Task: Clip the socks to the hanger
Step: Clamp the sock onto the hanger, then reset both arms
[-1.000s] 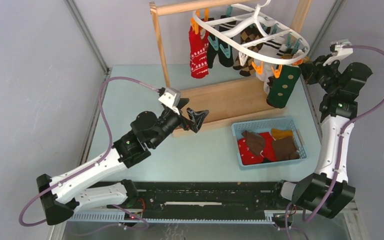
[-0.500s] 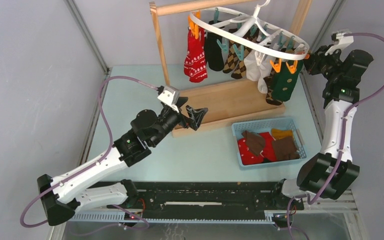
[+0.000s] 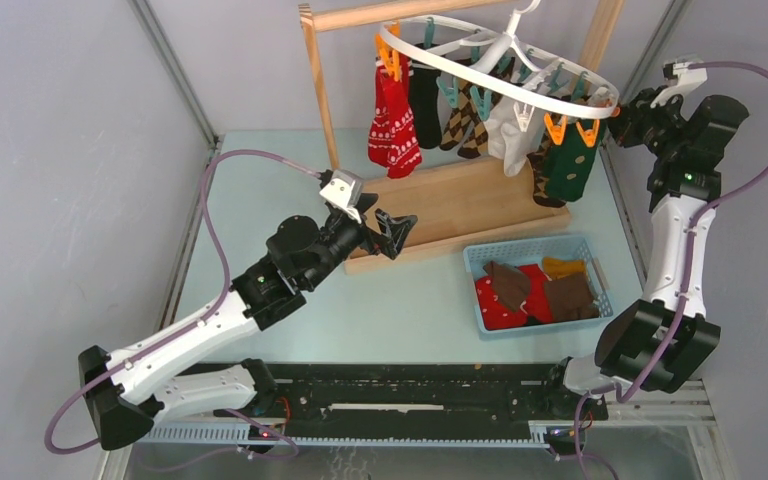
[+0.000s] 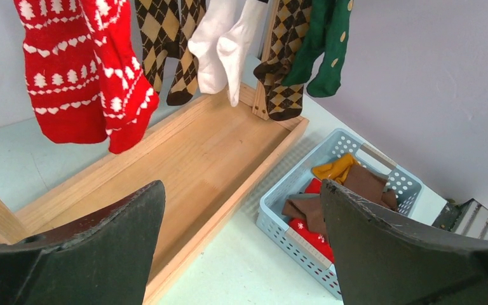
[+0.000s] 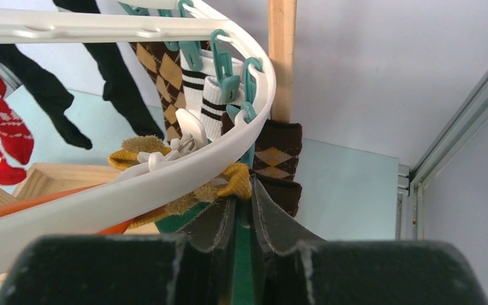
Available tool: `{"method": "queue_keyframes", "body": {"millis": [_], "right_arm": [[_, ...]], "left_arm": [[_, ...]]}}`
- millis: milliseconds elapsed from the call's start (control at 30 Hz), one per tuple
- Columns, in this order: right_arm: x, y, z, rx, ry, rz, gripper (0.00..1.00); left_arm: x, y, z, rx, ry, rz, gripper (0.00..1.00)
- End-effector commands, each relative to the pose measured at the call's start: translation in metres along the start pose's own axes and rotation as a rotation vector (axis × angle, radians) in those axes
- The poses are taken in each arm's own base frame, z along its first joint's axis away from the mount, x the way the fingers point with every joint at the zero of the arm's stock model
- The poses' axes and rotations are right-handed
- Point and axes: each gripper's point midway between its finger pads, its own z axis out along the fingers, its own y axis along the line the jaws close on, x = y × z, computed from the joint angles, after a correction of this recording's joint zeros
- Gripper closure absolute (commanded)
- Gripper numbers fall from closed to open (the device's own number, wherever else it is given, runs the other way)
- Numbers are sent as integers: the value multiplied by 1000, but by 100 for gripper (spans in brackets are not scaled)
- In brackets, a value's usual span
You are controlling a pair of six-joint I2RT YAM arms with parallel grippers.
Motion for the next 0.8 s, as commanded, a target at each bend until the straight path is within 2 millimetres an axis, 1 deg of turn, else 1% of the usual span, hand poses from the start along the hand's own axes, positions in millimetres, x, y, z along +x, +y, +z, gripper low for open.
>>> {"method": "queue_keyframes", "body": {"millis": [0, 33, 67, 167, 367, 433, 600, 767], "right_arm": [[-18, 5, -7, -22, -30, -42, 82], [-16, 7, -8, -29, -28, -41, 81], [-19, 11, -13, -34, -35, -48, 80], [-18, 20, -23, -43, -40, -59, 72], [-11, 30, -40, -48, -28, -47, 70], [-11, 35, -46, -53, -30, -48, 68], [-10, 47, -58, -64, -23, -40, 58], [-7, 56, -71, -66, -11, -19, 51]], "left_arm": [[-15, -2, 1, 13, -51, -25, 5], [-15, -2, 1, 12, -52, -26, 5], [-14, -1, 0, 9, -51, -27, 5], [-14, 0, -1, 7, -53, -29, 5], [-13, -1, 1, 16, -51, -27, 5], [-13, -1, 0, 19, -49, -27, 5], [-13, 0, -3, 19, -53, -28, 5], [-13, 1, -7, 21, -59, -32, 5]]}}
